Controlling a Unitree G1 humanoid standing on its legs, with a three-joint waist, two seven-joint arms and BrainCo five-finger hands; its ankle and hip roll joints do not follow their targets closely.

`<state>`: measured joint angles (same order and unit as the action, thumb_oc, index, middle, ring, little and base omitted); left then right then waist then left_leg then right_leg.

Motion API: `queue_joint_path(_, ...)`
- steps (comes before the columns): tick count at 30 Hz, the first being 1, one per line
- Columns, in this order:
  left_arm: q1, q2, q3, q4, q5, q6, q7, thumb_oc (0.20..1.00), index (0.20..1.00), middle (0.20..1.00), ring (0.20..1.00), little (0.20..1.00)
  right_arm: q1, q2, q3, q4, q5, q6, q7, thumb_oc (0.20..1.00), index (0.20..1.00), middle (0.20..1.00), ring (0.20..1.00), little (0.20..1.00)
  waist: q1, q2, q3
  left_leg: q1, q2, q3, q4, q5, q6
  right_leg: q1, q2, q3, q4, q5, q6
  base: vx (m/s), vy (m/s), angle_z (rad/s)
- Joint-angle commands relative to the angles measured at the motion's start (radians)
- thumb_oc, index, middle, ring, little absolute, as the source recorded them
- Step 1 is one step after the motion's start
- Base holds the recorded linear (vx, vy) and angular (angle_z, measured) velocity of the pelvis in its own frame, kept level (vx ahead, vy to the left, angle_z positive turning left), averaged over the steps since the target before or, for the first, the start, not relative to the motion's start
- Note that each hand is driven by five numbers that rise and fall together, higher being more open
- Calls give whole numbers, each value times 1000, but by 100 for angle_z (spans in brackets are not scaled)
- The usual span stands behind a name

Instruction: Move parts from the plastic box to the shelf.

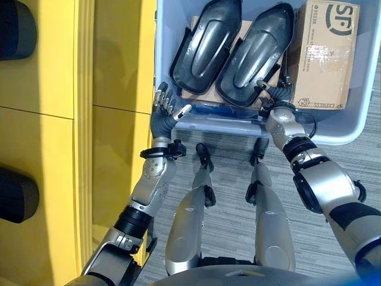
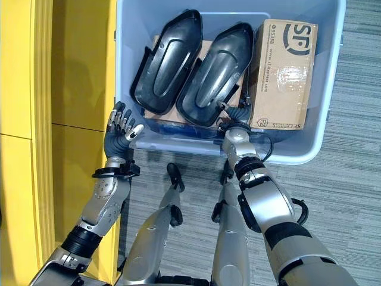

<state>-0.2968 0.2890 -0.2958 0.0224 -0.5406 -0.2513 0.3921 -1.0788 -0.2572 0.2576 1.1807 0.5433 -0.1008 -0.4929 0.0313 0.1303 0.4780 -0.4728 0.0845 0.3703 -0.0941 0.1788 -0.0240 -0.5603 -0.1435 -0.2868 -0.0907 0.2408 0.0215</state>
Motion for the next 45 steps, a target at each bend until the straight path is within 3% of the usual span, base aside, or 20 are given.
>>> queue_joint_path(1,-48,52,-11,-65,-4,-62,-6,1000,1000,1000,1000,1000,-47,-64,-3,118,17,47,-10,1000,1000,1000,1000,1000,44,18,42,6,6,-58,36,-47,-72,3,-88,58,116,-105,153,-57,-9,2)
queue_joint_path(28,-30,70,-3,-91,-14,-71,-5,1000,1000,1000,1000,1000,-155,-137,4,157,28,55,-15,1000,1000,1000,1000,1000,92,15,42,-69,-5,-111,44,-70,-69,-43,-99,39,133,-133,164,19,10,5)
queue_joint_path(29,-30,70,-2,-93,-14,-71,-3,1000,1000,1000,1000,1000,-155,-136,7,158,23,57,-14,871,871,871,871,871,92,15,42,-70,-5,-112,44,-70,-69,-45,-99,37,134,-134,164,0,0,0)
queue_joint_path(30,-30,70,-2,-94,-15,-71,-1,1000,1000,1000,1000,1000,-154,-135,9,158,22,58,-14,533,533,533,533,533,93,15,42,-71,-7,-114,42,-70,-68,-45,-99,36,135,-134,164,0,0,0)
queue_joint_path(31,-30,70,-3,-93,-14,-71,-1,1000,1000,1000,1000,1000,-153,-134,13,158,16,61,-12,432,432,432,432,432,94,15,42,-71,-7,-115,42,-69,-68,-46,-99,36,135,-134,164,0,0,0)
queue_joint_path(32,-30,69,-1,-93,-14,-71,0,1000,1000,1000,1000,1000,-152,-133,14,158,13,62,-12,213,213,213,213,213,94,15,42,-72,-7,-115,41,-69,-68,-47,-100,37,135,-134,163,0,0,0)
queue_joint_path(45,-24,70,-1,-91,-22,-69,-1,1000,1000,1000,1000,1000,-148,-109,24,165,-15,71,-10,200,200,200,200,200,85,9,42,-65,-6,-99,41,-51,-57,-55,-98,35,141,-117,149,-20,7,0)
